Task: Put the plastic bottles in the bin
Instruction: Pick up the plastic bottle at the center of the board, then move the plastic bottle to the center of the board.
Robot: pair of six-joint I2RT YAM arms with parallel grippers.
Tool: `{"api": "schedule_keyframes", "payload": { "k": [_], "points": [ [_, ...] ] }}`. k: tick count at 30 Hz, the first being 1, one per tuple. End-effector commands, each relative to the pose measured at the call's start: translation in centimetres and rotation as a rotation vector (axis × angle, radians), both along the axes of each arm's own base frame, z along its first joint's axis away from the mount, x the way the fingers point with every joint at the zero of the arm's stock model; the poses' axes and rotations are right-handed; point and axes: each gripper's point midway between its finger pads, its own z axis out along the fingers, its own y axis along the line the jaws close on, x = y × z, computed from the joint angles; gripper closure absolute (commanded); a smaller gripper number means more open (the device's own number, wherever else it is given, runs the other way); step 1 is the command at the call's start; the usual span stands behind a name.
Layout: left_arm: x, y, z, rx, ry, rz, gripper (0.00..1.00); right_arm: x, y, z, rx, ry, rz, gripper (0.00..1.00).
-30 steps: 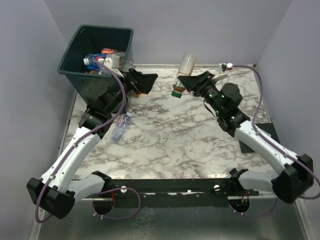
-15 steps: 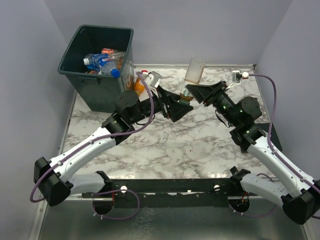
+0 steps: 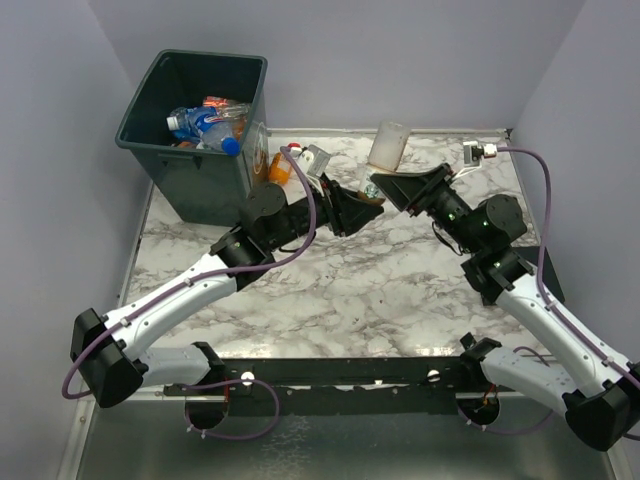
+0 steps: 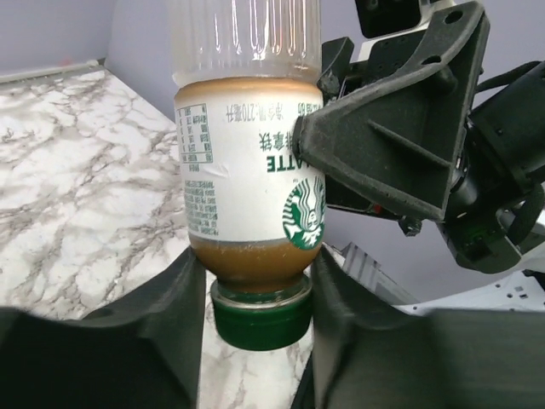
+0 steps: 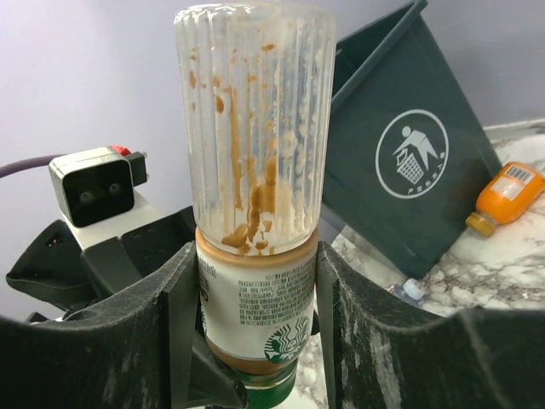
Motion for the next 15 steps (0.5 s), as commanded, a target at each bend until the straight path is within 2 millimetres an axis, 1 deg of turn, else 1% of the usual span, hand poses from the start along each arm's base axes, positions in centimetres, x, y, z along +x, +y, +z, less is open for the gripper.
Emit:
{"api": "schedule_keyframes", "payload": {
  "k": [1, 2, 3, 4, 5, 7, 9, 11, 13, 14, 15],
  "points": [
    [0.5, 0.0, 2.4, -0.043, -0.043, 0.034, 0.79, -1.9, 0.2, 1.4, 0.008, -0.039, 0.064, 0.57],
    [0.4, 0.0, 2.7, -0.049, -0.049, 0.03, 0.93, -2.1, 0.2, 1.5, 0.005, -0.037, 0.067, 0.43],
    [0.4, 0.2, 3.1, -0.053, -0.057, 0.035, 1.0, -2.3, 0.1, 1.8, 0.0, -0.039, 0.071, 0.26],
    [0.4, 0.5, 3.6, -0.06, -0.069, 0.047, 1.0, -2.3, 0.0, 2.0, -0.01, -0.029, 0.064, 0.1],
    [0.7, 1.0, 4.3, -0.064, -0.084, 0.08, 1.0, -2.3, -0.3, 2.3, -0.02, -0.008, 0.05, 0.02],
    [1.5, 2.8, 5.9, -0.063, -0.125, 0.183, 1.0, -2.6, -0.9, 3.5, -0.063, 0.01, 0.025, 0.0],
    [2.5, 5.5, 9.0, -0.067, -0.182, 0.322, 1.0, -3.2, -1.6, 4.6, -0.116, 0.003, 0.006, 0.01],
    [3.7, 9.0, 11.9, -0.058, -0.23, 0.498, 1.0, -3.8, -2.4, 5.2, -0.152, 0.0, -0.019, 0.0],
    [5.0, 13.0, 14.5, -0.005, -0.269, 0.703, 1.0, -4.2, -3.3, 5.2, -0.163, -0.006, -0.048, 0.0],
    [5.9, 14.9, 15.2, 0.051, -0.27, 0.812, 1.0, -4.3, -3.7, 4.8, -0.168, -0.002, -0.069, 0.0],
    [6.7, 17.2, 15.7, 0.112, -0.259, 0.936, 1.0, -4.1, -4.1, 4.1, -0.174, 0.015, -0.092, 0.0]
  ]
}}
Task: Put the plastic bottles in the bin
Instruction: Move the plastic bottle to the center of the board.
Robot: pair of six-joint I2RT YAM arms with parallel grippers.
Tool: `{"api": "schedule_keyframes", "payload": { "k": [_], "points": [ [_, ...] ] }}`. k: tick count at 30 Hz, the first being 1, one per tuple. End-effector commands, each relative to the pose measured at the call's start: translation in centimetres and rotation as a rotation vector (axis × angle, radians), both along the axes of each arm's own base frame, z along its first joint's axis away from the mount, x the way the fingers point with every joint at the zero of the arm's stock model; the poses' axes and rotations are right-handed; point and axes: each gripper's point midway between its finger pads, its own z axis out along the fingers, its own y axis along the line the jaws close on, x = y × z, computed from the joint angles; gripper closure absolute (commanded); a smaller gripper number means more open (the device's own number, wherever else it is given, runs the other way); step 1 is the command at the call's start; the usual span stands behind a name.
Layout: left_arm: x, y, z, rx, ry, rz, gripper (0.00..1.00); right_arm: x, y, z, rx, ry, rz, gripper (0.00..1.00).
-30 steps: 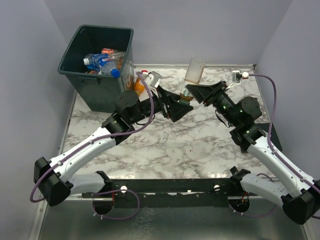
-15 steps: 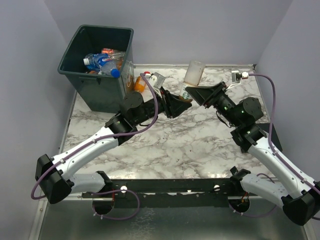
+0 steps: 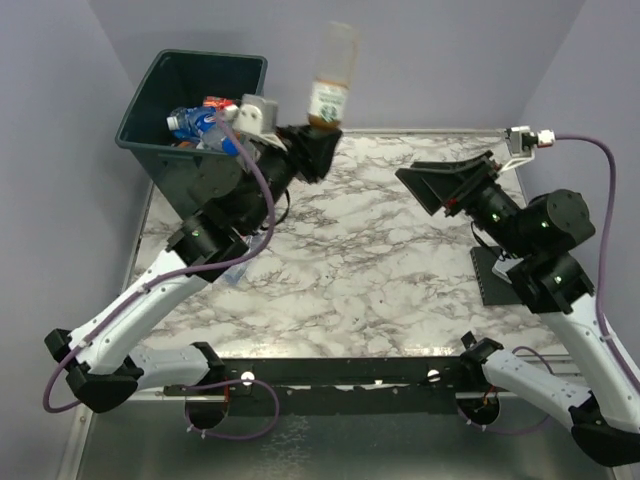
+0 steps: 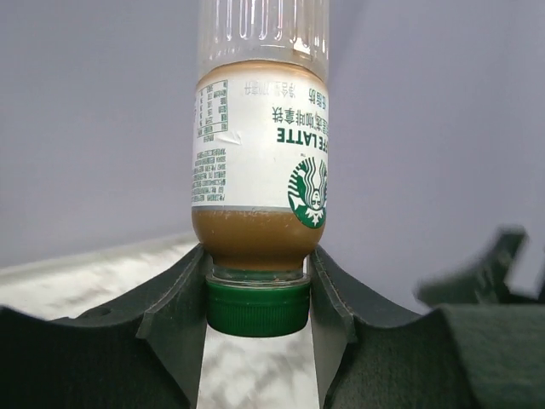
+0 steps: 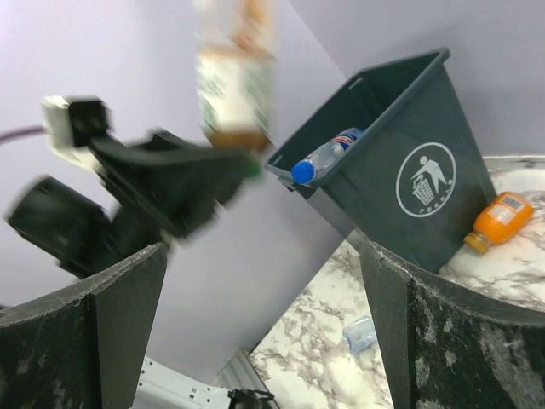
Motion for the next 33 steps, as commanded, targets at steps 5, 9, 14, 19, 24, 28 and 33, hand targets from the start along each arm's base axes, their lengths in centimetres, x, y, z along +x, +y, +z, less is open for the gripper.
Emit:
{"api": "schedule_keyframes", "payload": {
  "k": [5, 9, 14, 19, 24, 28, 33],
  "points": [
    [5.1, 20.2, 6.5, 0.278, 0.017, 1.014, 1.0, 0.3, -2.8, -7.2, -0.094, 0.153, -0.149, 0.0],
    [8.9, 26.2, 5.8, 0.307, 0.083, 1.186, 1.0, 0.2, -3.0, -9.8, -0.089, 0.211, -0.161, 0.0],
    [14.0, 28.7, 1.2, 0.354, 0.195, 1.188, 1.0, 0.0, -3.1, -11.7, -0.123, 0.257, -0.156, 0.0],
    [17.6, 28.9, -3.1, 0.364, 0.306, 1.147, 0.44, -0.2, -3.8, -12.2, -0.149, 0.256, -0.183, 0.0],
    [16.4, 28.6, 1.3, 0.254, 0.227, 1.136, 0.01, 0.1, -4.0, -12.5, -0.17, 0.247, -0.201, 0.0],
    [12.6, 26.7, 6.1, 0.16, 0.13, 1.073, 0.01, 0.8, -3.1, -13.9, -0.178, 0.275, -0.184, 0.0],
    [6.8, 21.2, 2.9, 0.161, 0.159, 0.903, 0.01, 2.1, -0.2, -17.4, -0.183, 0.334, -0.083, 0.0]
  ]
}}
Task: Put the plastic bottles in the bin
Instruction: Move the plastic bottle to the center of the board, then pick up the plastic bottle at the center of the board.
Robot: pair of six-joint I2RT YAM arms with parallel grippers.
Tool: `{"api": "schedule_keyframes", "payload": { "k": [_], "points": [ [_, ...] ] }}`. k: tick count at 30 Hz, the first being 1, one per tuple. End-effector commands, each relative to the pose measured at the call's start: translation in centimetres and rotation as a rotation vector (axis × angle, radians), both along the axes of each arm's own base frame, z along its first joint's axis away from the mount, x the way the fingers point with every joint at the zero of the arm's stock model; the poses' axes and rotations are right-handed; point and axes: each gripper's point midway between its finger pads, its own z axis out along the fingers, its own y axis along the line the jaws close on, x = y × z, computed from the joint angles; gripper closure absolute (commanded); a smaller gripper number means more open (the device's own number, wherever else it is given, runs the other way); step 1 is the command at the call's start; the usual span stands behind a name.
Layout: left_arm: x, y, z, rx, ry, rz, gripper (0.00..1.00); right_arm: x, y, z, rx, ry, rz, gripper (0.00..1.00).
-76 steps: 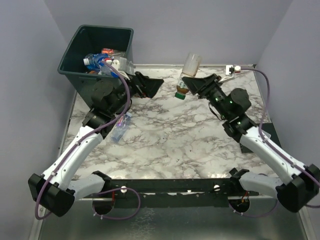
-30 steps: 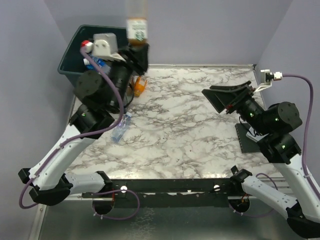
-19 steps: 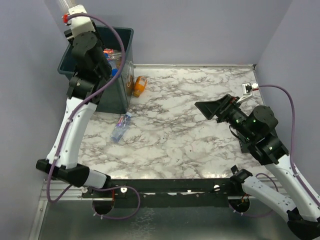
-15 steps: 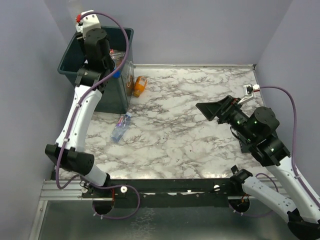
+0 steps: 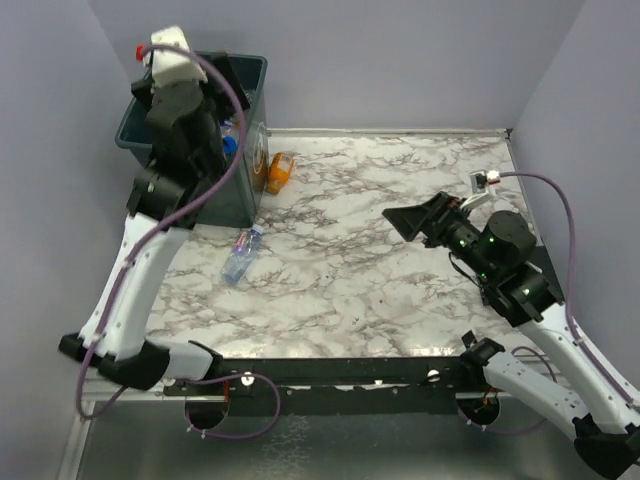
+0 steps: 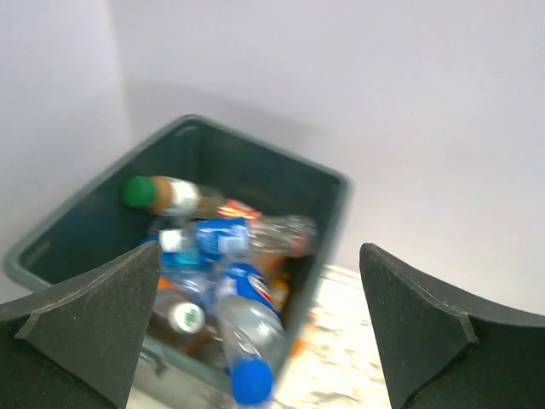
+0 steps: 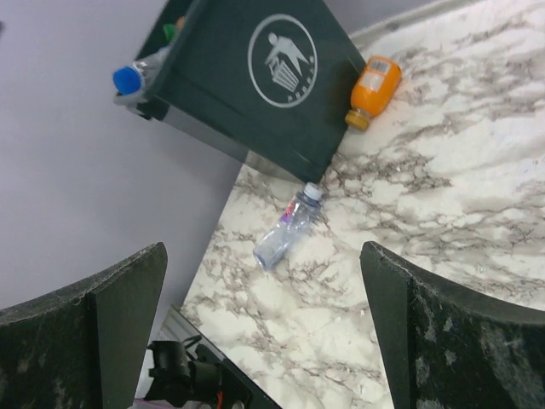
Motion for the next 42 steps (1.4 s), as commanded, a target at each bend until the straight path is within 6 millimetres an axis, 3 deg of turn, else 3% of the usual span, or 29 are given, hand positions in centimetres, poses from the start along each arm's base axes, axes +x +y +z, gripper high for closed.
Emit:
{"api": "schedule_keyframes", "payload": {
  "k": [1, 4, 6, 12, 18, 22, 25, 31, 35, 42],
  "points": [
    [-6.7, -4.3, -2.5, -0.063, 0.002, -0.162, 0.01, 1.2, 3.3, -4.5, -0.003, 0.088, 0.114, 0.01],
    [-9.2, -6.2, -8.3, -0.058, 0.101, -0.27, 0.01, 2.2, 6.2, -7.9, -0.003, 0.17, 0.224, 0.02],
    [-10.9, -6.3, -11.5, -0.046, 0.179, -0.31, 0.01, 2.9, 7.6, -10.4, -0.014, 0.227, 0.257, 0.02],
    [-14.1, -6.6, -20.3, 0.012, 0.456, -0.353, 0.01, 4.3, 9.2, -14.9, -0.034, 0.29, 0.244, 0.02],
    [-16.3, -9.6, -28.8, 0.089, 0.642, -0.389, 0.01, 4.5, 8.2, -17.8, -0.086, 0.338, 0.183, 0.02],
    [-16.6, -9.7, -34.5, 0.209, 0.77, -0.329, 0.01, 4.0, 6.4, -18.6, -0.12, 0.356, 0.113, 0.02],
    [-15.6, -8.5, -37.1, 0.278, 0.807, -0.239, 0.01, 3.1, 4.9, -18.9, -0.121, 0.354, 0.068, 0.01],
    [-12.3, -4.6, -39.9, 0.255, 0.91, -0.145, 0.01, 1.1, 3.2, -18.6, -0.09, 0.337, 0.047, 0.01],
    [-10.3, -4.2, -41.3, 0.265, 0.949, -0.138, 0.01, 0.6, 3.1, -18.1, -0.08, 0.318, 0.057, 0.01],
    [-8.5, -2.9, -45.9, 0.226, 1.052, -0.126, 0.01, -0.1, 3.2, -16.5, -0.051, 0.294, 0.086, 0.01]
  ]
}}
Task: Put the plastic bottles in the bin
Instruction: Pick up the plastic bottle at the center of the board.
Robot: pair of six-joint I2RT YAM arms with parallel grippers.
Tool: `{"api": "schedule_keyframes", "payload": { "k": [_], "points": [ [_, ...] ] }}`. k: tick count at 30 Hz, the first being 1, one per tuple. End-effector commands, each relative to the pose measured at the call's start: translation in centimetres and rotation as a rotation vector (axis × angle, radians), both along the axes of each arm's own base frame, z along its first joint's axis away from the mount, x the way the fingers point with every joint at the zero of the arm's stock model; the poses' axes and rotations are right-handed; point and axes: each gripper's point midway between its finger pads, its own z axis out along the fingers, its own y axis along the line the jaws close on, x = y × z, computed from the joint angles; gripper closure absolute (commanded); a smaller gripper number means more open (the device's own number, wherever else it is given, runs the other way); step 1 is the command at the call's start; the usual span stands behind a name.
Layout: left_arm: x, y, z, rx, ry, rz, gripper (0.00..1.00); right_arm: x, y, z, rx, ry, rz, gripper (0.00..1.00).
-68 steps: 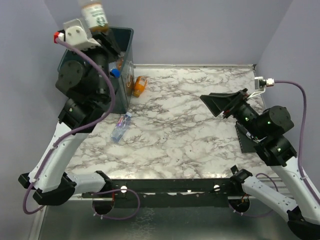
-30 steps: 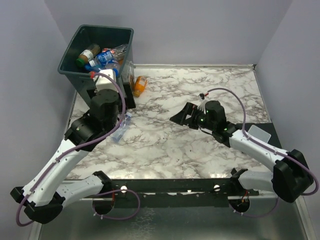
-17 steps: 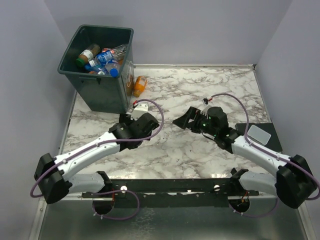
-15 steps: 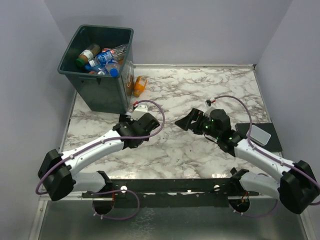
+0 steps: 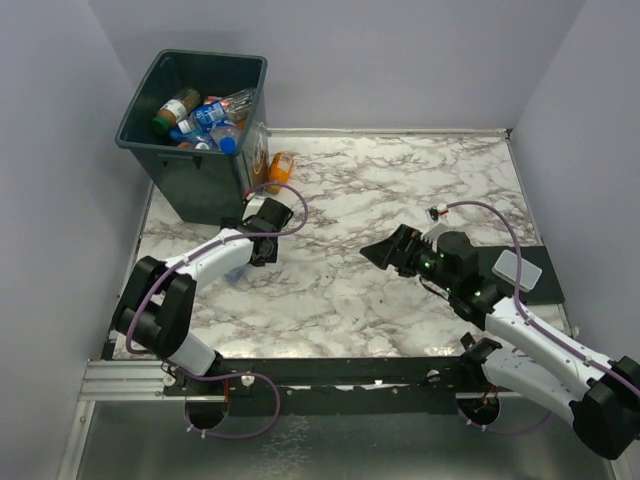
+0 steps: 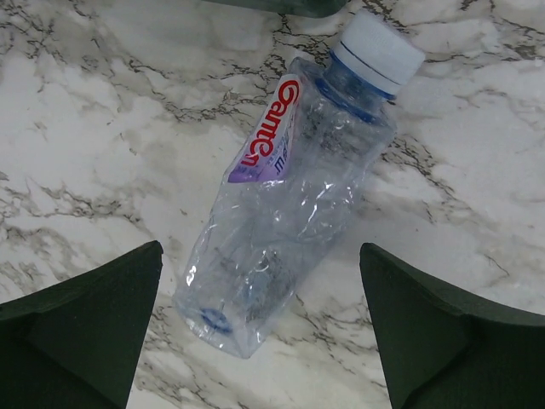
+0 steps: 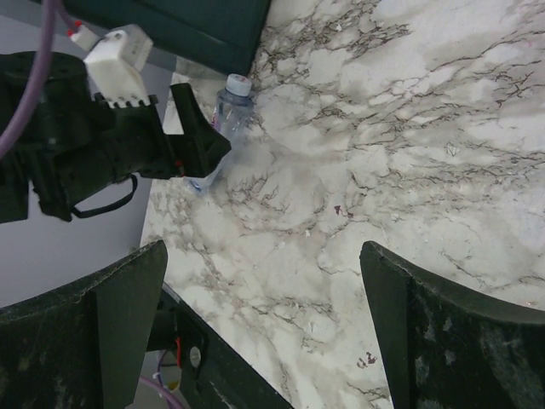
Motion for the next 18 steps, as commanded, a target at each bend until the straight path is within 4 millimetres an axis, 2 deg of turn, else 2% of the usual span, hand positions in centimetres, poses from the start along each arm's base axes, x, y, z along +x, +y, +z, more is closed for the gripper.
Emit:
{"api": "schedule_keyframes", "payload": {
  "k": [1, 4, 7, 12, 18],
  "points": [
    [1.7, -0.4, -2.0, -0.053, 0.032, -0.019, 0.01, -0.6, -0.3, 0.7, 0.015, -0.001, -0.004, 0.01],
    [1.9, -0.5, -3.6, -0.051, 0.076, -0.032, 0.01, -0.7, -0.5, 1.4, 0.021, -0.012, -0.005, 0.01],
    [1.7, -1.0, -5.2, -0.078, 0.118, -0.048, 0.07, -0.8, -0.6, 2.3, 0.028, -0.029, -0.007, 0.01],
    [0.8, -2.4, -7.0, -0.159, 0.164, -0.07, 0.25, -0.9, -0.7, 3.3, 0.033, -0.046, -0.009, 0.01],
    [-0.1, -3.4, -7.2, -0.224, 0.156, -0.082, 0.56, -1.1, -1.0, 5.1, 0.032, -0.083, -0.004, 0.01]
  ]
}}
